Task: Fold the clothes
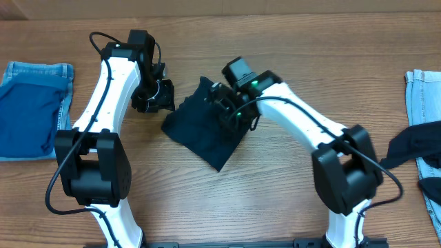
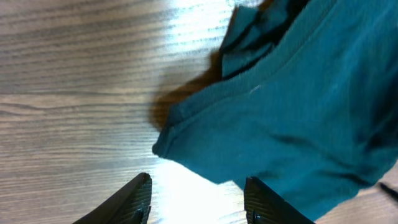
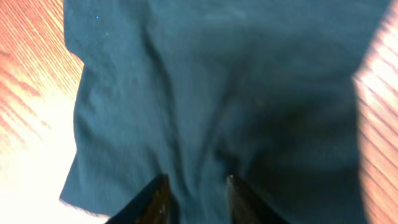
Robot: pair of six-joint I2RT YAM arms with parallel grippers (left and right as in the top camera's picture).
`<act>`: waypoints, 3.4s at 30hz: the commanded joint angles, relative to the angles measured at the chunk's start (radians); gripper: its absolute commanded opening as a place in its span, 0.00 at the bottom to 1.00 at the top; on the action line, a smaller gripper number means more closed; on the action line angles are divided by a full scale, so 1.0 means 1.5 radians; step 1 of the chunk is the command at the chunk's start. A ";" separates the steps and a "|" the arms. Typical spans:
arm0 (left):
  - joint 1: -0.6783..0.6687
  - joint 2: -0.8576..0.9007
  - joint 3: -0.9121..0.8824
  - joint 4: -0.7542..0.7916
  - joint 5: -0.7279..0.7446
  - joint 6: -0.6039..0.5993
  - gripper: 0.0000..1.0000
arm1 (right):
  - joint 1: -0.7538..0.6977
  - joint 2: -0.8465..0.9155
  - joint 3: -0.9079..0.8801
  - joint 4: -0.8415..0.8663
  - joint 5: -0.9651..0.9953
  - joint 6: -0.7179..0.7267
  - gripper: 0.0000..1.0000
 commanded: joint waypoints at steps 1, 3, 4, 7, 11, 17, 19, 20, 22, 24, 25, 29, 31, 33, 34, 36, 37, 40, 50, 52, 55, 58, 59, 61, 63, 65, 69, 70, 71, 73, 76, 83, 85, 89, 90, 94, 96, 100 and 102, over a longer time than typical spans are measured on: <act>0.002 -0.014 0.014 0.009 -0.014 -0.019 0.53 | 0.028 0.041 0.005 0.034 -0.012 -0.014 0.32; 0.002 -0.014 0.014 0.010 -0.014 -0.019 0.53 | 0.033 0.065 0.005 0.081 0.003 0.026 0.32; 0.002 -0.014 0.014 0.009 -0.014 -0.019 0.53 | 0.033 0.073 0.005 0.113 0.026 0.077 0.33; 0.002 -0.014 0.014 0.006 -0.014 -0.019 0.53 | 0.010 0.090 0.005 0.206 0.046 0.250 0.43; 0.002 -0.014 0.014 0.002 -0.014 -0.019 0.53 | -0.017 0.091 0.005 0.290 0.049 0.410 0.42; 0.002 -0.014 0.014 -0.005 -0.020 -0.019 0.53 | -0.030 0.073 0.016 0.257 -0.010 0.366 0.43; 0.002 -0.014 0.014 0.000 -0.020 -0.019 0.54 | -0.030 0.043 0.041 0.183 -0.012 0.308 0.45; 0.002 -0.014 0.014 0.003 -0.019 -0.019 0.54 | -0.029 0.025 0.054 0.137 -0.012 0.274 0.45; 0.002 -0.014 0.014 0.005 -0.019 -0.018 0.55 | -0.029 0.000 0.063 0.052 -0.012 0.178 0.46; 0.002 -0.014 0.014 0.008 -0.019 -0.018 0.58 | -0.028 0.005 0.056 -0.038 -0.012 0.071 0.46; 0.002 -0.014 0.014 0.011 -0.019 -0.019 0.59 | -0.027 0.012 0.049 -0.050 -0.012 0.049 0.45; 0.002 -0.014 0.014 0.011 -0.019 -0.019 0.60 | 0.001 0.066 0.029 -0.015 -0.011 0.017 0.46; 0.002 -0.014 0.014 0.011 -0.019 -0.019 0.60 | 0.013 0.093 0.028 0.015 0.007 0.018 0.46; 0.002 -0.014 0.014 0.009 -0.019 -0.019 0.60 | 0.017 0.130 0.028 0.048 0.008 0.033 0.47; 0.002 -0.014 0.014 0.007 -0.019 -0.019 0.60 | 0.016 0.152 0.028 0.063 0.009 0.062 0.50; 0.002 -0.014 0.014 0.006 -0.019 -0.018 0.60 | 0.009 0.163 0.028 0.067 0.011 0.082 0.50; 0.002 -0.014 0.014 0.006 -0.019 -0.018 0.60 | 0.003 0.163 0.033 0.069 0.013 0.111 0.49; 0.002 -0.014 0.014 0.007 -0.019 -0.018 0.60 | -0.021 0.163 0.033 0.101 0.013 0.228 0.50; 0.002 -0.014 0.014 0.002 -0.019 -0.019 0.60 | -0.049 0.163 0.033 0.349 -0.104 0.523 0.61; 0.002 -0.014 0.014 0.002 -0.019 -0.019 0.60 | -0.051 0.163 0.033 0.391 -0.104 0.565 0.59; 0.002 -0.014 0.014 -0.003 -0.018 -0.019 0.60 | -0.051 0.163 0.033 0.406 -0.106 0.572 0.56; 0.002 -0.014 0.014 -0.004 -0.015 -0.019 0.61 | -0.052 0.134 0.033 0.390 -0.132 0.531 0.61; 0.002 -0.014 0.014 -0.003 -0.011 -0.019 0.60 | -0.052 0.115 0.033 0.380 -0.131 0.497 0.62; 0.002 -0.014 0.014 0.004 0.000 -0.019 0.61 | -0.052 0.051 0.043 0.328 -0.070 0.400 0.65; 0.002 -0.014 0.014 0.006 0.002 -0.030 0.61 | -0.057 0.014 0.051 0.281 0.037 0.346 0.68; 0.002 -0.014 0.014 0.006 0.027 -0.034 0.61 | -0.077 0.017 0.051 0.261 0.110 0.305 0.68; 0.002 -0.014 0.014 0.010 0.052 -0.037 0.61 | -0.124 0.069 0.051 0.266 0.105 0.253 0.67; 0.002 -0.014 0.014 0.010 0.052 -0.037 0.62 | -0.134 0.086 0.051 0.278 0.083 0.240 0.68; 0.002 -0.014 0.014 0.010 0.052 -0.037 0.62 | -0.139 0.096 0.051 0.286 0.072 0.239 0.68; 0.002 -0.014 0.014 0.010 0.052 -0.037 0.62 | -0.143 0.114 0.051 0.288 0.035 0.239 0.68; 0.002 -0.014 0.014 0.014 0.052 -0.037 0.62 | -0.141 0.132 0.049 0.256 -0.074 0.239 0.68; 0.002 -0.014 0.014 0.013 0.052 -0.034 0.62 | -0.128 0.137 0.049 -0.034 -0.110 0.255 0.58; 0.002 -0.014 0.014 0.012 0.052 -0.034 0.62 | -0.127 0.137 0.049 -0.075 -0.135 0.255 0.58; 0.002 -0.014 0.014 -0.005 0.051 -0.034 0.62 | -0.107 0.137 0.049 -0.083 -0.184 0.263 0.51; 0.002 -0.014 0.014 -0.010 0.051 -0.034 0.62 | -0.106 0.137 0.049 -0.078 -0.175 0.283 0.50; 0.002 -0.014 0.014 -0.020 0.052 -0.034 0.63 | -0.136 0.128 0.077 -0.092 -0.094 0.302 0.51; 0.002 -0.014 0.014 -0.022 0.054 -0.035 0.63 | -0.160 0.116 0.107 -0.119 -0.084 0.285 0.65; 0.008 -0.014 0.014 -0.020 0.091 -0.031 0.62 | -0.226 0.102 0.232 -0.220 -0.119 0.249 1.00; 0.020 -0.014 0.014 -0.015 0.092 -0.031 0.63 | -0.246 0.102 0.263 -0.245 -0.177 0.211 0.71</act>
